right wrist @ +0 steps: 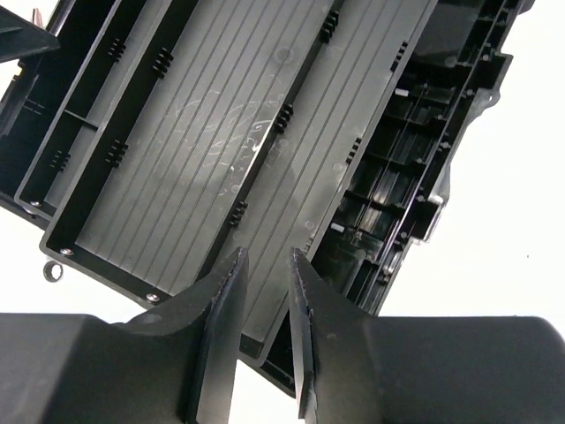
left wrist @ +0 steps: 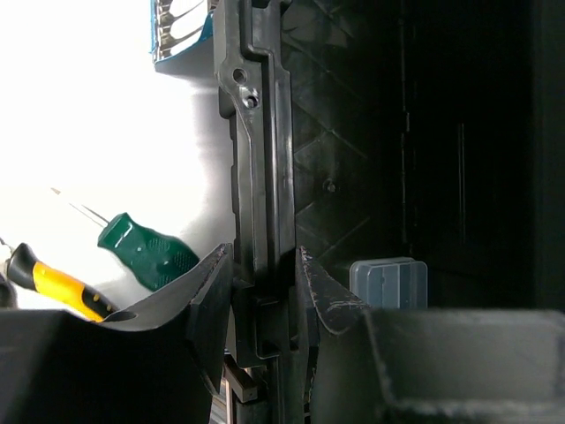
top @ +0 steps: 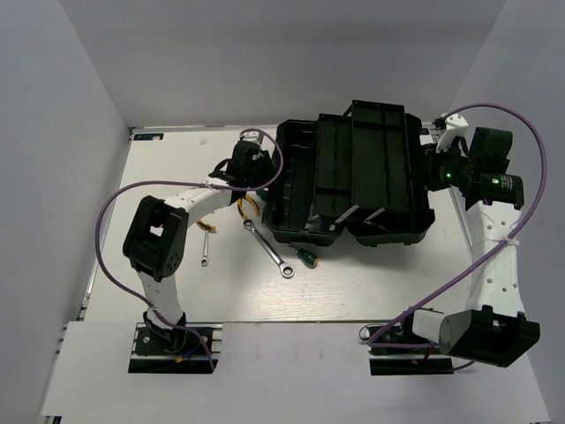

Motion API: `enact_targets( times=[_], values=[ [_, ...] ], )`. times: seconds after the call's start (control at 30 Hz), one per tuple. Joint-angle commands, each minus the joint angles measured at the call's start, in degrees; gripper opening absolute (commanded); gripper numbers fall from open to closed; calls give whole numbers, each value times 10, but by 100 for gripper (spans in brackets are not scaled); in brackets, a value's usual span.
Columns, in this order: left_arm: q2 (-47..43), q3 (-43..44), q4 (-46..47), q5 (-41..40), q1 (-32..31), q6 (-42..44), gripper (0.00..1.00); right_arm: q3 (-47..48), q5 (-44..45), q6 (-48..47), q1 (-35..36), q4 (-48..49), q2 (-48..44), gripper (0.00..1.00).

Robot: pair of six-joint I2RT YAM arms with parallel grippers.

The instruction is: Sort the tools into containers

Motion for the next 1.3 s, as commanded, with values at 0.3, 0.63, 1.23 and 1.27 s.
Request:
enact_targets(
  times=[0.3,0.63,1.23,1.27],
  values=[
    [-11,-80,-115,-19,-34,-18,0,-27,-19,-2,1,-6,-15,39],
    [-30,-86,-104,4,-66,-29,0,-24,-111,-37,5,-51,-25,54],
    [-117,58,-221,-77,-45,37,87,-57,-205,-128,215,-117,-34,60],
    [-131,58,-226,-77,-45,43,87,-62,-198,-132,227,-115,-24,60]
  ],
)
